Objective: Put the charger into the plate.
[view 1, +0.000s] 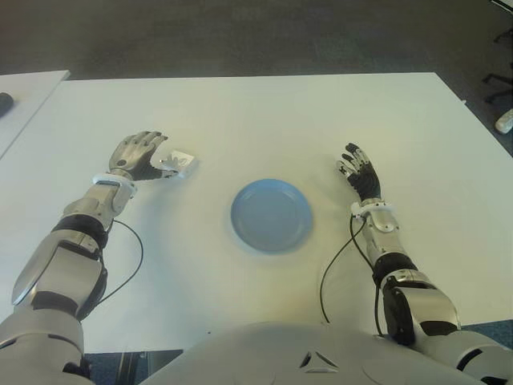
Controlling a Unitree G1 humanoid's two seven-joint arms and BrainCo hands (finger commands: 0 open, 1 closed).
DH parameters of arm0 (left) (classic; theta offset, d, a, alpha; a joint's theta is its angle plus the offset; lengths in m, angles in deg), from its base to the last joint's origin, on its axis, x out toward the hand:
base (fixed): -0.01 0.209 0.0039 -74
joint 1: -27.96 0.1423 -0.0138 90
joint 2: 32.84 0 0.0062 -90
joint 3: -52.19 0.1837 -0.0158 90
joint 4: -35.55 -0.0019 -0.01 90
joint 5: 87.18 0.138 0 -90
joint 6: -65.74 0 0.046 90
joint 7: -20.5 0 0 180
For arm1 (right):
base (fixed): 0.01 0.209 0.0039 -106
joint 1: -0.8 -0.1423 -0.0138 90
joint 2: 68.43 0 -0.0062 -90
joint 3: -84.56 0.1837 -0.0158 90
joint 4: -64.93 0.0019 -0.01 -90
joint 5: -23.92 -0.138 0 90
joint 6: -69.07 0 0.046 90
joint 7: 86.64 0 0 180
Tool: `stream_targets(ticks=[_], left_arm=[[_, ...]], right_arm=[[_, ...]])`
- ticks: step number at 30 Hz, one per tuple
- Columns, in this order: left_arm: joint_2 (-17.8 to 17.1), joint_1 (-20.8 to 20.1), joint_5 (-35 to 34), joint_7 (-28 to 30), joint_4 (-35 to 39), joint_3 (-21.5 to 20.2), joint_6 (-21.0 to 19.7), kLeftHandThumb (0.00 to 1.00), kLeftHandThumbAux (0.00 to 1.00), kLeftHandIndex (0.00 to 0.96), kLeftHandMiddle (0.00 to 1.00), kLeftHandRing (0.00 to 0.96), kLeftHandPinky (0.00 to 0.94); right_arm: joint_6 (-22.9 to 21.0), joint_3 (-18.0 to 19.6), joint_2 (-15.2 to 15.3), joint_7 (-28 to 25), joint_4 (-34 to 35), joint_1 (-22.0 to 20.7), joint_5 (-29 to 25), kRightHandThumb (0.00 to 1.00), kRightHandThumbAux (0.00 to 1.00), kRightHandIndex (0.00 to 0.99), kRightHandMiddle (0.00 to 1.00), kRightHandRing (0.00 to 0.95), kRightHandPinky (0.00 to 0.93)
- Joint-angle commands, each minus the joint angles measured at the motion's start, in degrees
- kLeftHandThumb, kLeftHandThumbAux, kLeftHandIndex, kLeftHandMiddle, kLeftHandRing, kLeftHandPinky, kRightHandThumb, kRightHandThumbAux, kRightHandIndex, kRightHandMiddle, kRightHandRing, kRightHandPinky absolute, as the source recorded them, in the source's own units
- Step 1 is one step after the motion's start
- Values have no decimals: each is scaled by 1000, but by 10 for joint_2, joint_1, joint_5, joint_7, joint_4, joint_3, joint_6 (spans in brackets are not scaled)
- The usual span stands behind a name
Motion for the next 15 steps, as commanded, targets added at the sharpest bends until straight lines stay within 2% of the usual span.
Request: stream_targets(ticks=[1, 8, 11, 15], left_arm=[[0, -10, 20, -19, -22, 24, -5, 379, 440, 114, 103, 99, 114], [1, -18, 30, -31, -35, 45, -5, 383, 434, 119, 112, 106, 117], [1, -23, 37, -35, -40, 56, -4, 392, 433, 121, 116, 108, 118], [2, -27, 43, -39, -43, 69, -2, 399, 429, 113, 115, 107, 124]], right_arm=[[-64, -2, -6, -11, -45, 71, 2, 287, 666, 105, 107, 100, 148], [-65, 3, -7, -10, -30, 77, -3, 305, 671, 97, 100, 96, 148], [-80, -5, -17, 0, 28, 96, 0, 313, 677, 99, 104, 104, 157], [-89, -4, -17, 0, 45, 106, -2, 322, 684, 102, 109, 110, 163]])
